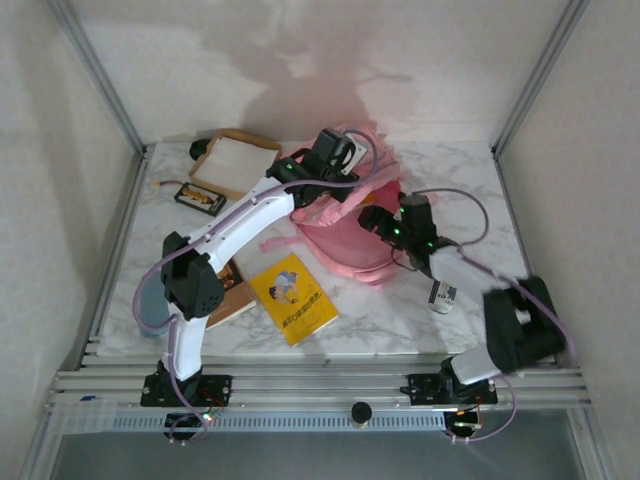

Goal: Pack the student bag
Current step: Place the book in the student bag, then close the student bag at the center of the table.

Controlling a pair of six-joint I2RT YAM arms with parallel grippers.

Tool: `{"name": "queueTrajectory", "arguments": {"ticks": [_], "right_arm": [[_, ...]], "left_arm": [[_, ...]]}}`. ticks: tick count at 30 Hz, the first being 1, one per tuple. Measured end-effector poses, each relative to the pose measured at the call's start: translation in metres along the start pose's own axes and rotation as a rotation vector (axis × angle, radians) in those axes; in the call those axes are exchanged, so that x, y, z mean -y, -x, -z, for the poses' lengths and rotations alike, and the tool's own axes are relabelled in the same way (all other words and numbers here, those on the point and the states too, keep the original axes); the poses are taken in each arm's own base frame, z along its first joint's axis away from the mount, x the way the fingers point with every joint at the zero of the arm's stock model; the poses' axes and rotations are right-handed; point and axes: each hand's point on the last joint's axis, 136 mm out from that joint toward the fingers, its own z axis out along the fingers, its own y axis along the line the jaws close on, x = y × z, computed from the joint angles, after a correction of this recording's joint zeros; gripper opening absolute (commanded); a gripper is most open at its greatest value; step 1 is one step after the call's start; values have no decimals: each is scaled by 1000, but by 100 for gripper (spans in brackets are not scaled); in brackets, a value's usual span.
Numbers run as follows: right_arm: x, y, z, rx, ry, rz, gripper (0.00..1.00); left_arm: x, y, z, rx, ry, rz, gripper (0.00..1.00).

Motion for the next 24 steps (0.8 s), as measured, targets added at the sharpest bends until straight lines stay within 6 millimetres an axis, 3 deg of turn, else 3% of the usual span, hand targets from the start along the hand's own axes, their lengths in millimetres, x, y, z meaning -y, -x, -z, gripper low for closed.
{"name": "queueTrajectory", "arguments": {"ticks": [3, 4, 7, 10, 13, 17, 19, 21, 24], "right_arm": [[-4, 2, 38, 23, -22, 18, 78], [-3, 3, 48, 32, -36, 22, 78], [3, 0, 75, 37, -84, 36, 78], [6, -5, 96, 26, -122, 50, 79], [-3, -21, 100, -43, -116, 91, 79], [-23, -68, 83, -216, -92, 188, 84], [-30, -95, 76, -299, -81, 227, 86], [-37, -123, 70, -380, -68, 264, 87], [-46, -159, 63, -471, -44, 303, 88]], "left_arm": [[7, -12, -12, -22, -31, 43, 36], [10, -19, -17, -35, -43, 63, 43], [20, -46, -30, -79, -80, 130, 56], [29, -83, -29, -137, -122, 212, 60], [28, -109, 6, -129, -150, 332, 66], [15, -109, 88, 47, -194, 576, 69], [11, -115, 119, 123, -226, 695, 70], [9, -136, 137, 157, -253, 821, 70], [11, -194, 136, 91, -238, 969, 72]]}}
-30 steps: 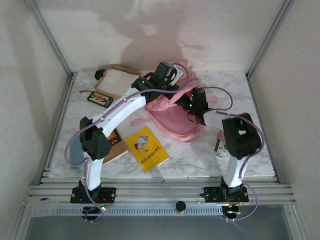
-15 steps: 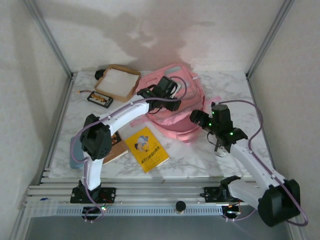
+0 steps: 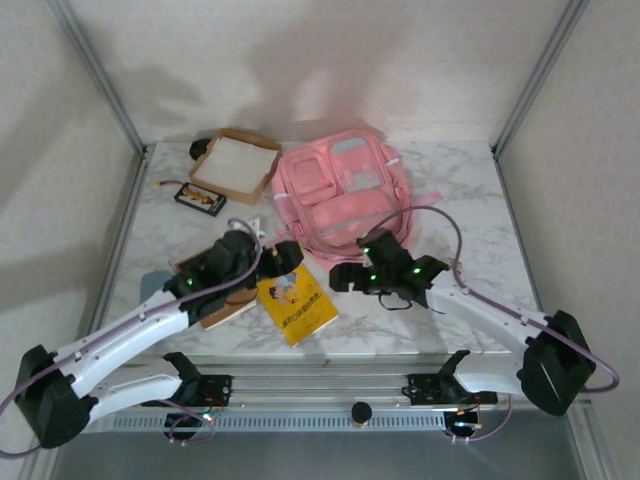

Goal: Pack the student bag
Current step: Close the student bag at the center of the table.

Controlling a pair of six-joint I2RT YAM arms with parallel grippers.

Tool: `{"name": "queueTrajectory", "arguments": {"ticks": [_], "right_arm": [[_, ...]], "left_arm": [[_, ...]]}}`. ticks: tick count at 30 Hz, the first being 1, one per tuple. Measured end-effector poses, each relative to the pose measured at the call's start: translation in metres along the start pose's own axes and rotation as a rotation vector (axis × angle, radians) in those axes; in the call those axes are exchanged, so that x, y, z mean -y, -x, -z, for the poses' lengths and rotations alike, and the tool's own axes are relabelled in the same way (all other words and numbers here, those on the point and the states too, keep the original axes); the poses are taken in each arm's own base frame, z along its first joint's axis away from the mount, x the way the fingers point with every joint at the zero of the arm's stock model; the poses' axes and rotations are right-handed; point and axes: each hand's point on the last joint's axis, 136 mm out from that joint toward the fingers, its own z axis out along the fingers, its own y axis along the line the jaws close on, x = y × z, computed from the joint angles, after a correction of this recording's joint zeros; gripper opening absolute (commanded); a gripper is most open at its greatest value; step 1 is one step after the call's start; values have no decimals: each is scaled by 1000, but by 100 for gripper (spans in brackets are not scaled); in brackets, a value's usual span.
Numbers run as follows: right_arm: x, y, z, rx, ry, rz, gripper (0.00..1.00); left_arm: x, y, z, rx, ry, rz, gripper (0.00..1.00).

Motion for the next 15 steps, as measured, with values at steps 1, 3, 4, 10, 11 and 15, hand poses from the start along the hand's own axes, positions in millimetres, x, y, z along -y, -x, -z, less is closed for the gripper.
{"name": "queueTrajectory", "arguments": {"ticks": [1, 3, 4, 10, 11, 15], "right_arm": [[-6, -8, -8, -27, 12, 12, 89], [-12, -21, -21, -64, 20, 29, 89], [-14, -27, -27, -79, 21, 33, 90], [-17, -46, -63, -145, 17, 40, 92], [-17, -47, -66, -150, 14, 41, 92], [-11, -49, -78, -155, -9, 37, 94]], "left_arm": [[-18, -13, -1, -22, 35, 39, 72], [-48, -37, -4, -64, 94, 101, 72], [-60, -48, -4, -84, 120, 127, 72], [-98, -93, -3, -164, 192, 197, 73], [-103, -97, -4, -170, 202, 206, 73], [-122, -110, -6, -183, 242, 254, 73]]}}
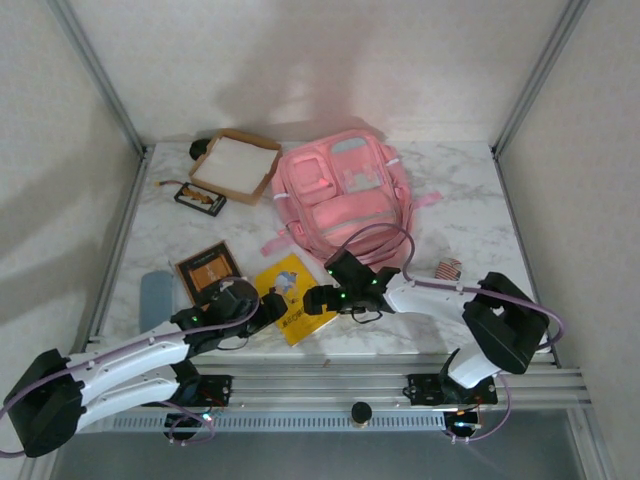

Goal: Pack the student bag
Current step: Close the student bag at the center of the table, then pick up the book from the bottom-center of the table.

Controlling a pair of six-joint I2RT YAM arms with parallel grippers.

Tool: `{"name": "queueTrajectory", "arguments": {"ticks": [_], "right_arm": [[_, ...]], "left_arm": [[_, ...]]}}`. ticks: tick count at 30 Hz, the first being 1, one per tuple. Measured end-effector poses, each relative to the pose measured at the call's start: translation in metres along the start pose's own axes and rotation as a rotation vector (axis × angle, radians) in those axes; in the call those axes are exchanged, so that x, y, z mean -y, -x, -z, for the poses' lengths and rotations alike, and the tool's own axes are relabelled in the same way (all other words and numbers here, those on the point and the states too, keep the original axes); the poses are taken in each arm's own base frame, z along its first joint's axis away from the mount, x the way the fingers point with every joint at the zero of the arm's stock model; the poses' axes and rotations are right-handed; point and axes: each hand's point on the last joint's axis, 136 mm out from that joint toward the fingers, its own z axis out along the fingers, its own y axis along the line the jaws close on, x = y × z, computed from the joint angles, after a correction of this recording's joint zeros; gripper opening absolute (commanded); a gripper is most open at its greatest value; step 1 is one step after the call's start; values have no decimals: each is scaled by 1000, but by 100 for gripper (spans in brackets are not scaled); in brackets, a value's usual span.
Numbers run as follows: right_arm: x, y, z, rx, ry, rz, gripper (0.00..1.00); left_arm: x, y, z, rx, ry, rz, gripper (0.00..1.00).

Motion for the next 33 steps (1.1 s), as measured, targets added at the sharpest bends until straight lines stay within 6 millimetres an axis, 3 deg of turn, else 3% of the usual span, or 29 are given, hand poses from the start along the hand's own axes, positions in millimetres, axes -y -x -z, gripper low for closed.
{"name": "queueTrajectory", "arguments": {"ticks": [4, 14, 24, 33], "right_arm": [[6, -1, -12, -10, -27, -6, 94], [2, 1, -13, -25, -17, -11, 91], [-31, -4, -11, -78, 148, 21, 87], [-38, -8, -6, -109, 196, 15, 78]], "left_arm": [[-11, -4, -10, -16, 43, 6, 72], [-16, -5, -19, -38, 113, -18, 68], [-21, -7, -23, -69, 183, -56, 59], [-24, -8, -24, -80, 211, -77, 50]]}}
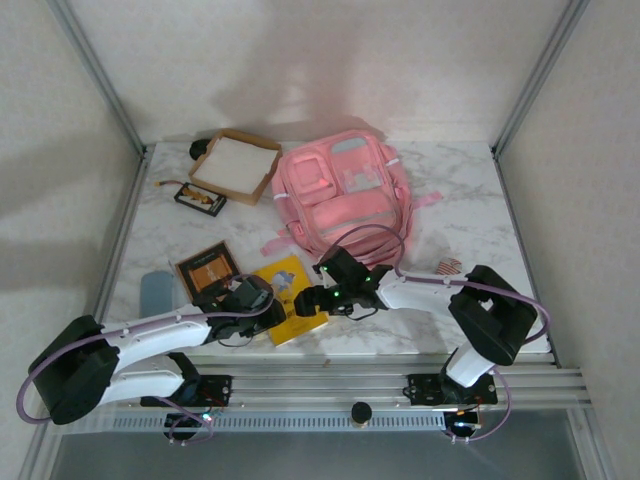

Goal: Pack the student bag
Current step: Pick up the book from the bottom-center of the table.

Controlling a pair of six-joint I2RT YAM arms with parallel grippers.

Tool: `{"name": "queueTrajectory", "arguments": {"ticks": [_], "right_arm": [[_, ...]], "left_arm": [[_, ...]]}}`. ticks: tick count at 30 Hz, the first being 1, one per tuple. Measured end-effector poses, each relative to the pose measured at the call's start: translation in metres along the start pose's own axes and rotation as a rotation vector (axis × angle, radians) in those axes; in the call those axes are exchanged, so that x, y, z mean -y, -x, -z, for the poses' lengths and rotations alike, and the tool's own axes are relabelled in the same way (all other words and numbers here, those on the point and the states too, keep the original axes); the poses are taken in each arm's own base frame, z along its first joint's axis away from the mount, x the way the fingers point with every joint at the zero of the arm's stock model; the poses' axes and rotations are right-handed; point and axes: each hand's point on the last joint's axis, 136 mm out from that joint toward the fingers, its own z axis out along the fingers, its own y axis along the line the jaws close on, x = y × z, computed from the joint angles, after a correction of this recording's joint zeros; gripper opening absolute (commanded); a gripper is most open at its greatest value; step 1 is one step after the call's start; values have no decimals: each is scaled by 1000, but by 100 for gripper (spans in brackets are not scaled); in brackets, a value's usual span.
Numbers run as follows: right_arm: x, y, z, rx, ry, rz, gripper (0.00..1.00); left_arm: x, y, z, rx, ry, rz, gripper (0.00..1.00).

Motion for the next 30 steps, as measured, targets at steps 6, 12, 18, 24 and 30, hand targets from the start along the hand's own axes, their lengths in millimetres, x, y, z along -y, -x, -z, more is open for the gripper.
{"name": "queueTrajectory", "arguments": {"ticks": [6, 12, 18, 24, 30], "right_arm": [[-14, 5, 12, 20, 79, -5, 68], [-17, 7, 13, 14, 112, -35, 53], [-3, 5, 8, 2, 71, -78, 40], [10, 2, 3, -11, 24, -98, 10], [6, 5, 8, 1, 39, -91, 0]], "left_arm": [[-1, 0, 0, 0, 3, -1, 47], [-1, 0, -1, -1, 5, -7, 46], [-1, 0, -1, 0, 2, -16, 46], [0, 0, -1, -1, 1, -18, 47], [2, 0, -1, -1, -6, -18, 50]]}}
